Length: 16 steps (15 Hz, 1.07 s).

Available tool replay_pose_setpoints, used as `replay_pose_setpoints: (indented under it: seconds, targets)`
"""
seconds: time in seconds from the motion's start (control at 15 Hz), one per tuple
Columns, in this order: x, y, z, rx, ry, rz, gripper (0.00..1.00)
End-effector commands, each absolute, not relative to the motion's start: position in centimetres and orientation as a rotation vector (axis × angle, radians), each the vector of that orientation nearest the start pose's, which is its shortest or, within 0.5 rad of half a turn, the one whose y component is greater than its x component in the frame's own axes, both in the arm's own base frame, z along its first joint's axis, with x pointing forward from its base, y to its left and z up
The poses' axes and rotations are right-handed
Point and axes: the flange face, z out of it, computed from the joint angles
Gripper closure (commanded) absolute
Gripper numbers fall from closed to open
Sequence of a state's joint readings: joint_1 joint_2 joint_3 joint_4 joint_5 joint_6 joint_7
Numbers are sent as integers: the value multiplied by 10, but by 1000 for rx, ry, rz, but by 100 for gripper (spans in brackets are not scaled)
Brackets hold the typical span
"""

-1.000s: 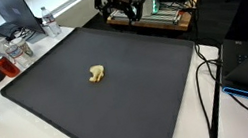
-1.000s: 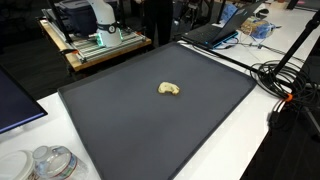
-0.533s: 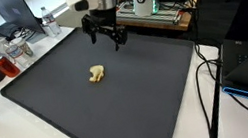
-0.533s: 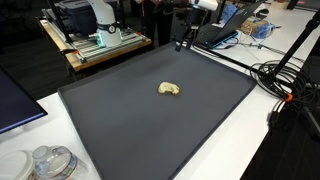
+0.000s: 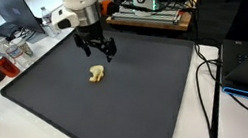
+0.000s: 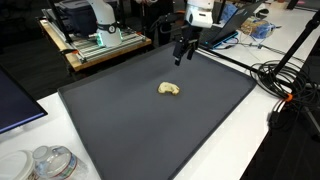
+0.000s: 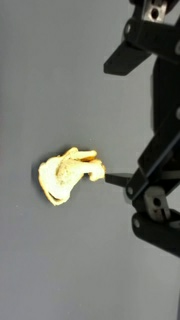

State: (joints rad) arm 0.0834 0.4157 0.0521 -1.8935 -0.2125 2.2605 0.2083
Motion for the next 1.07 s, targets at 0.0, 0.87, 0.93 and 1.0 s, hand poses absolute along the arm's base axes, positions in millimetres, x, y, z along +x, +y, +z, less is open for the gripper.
replay_pose_setpoints:
  seconds: [0.0, 0.87, 0.93, 1.0]
  targets:
    - [617, 47, 274, -3189, 186, 78, 0]
    - [574, -29, 206, -2837, 875, -46, 0]
    - [572, -32, 199, -2829, 873, -73, 0]
    - [570, -33, 192, -2815, 877, -87, 0]
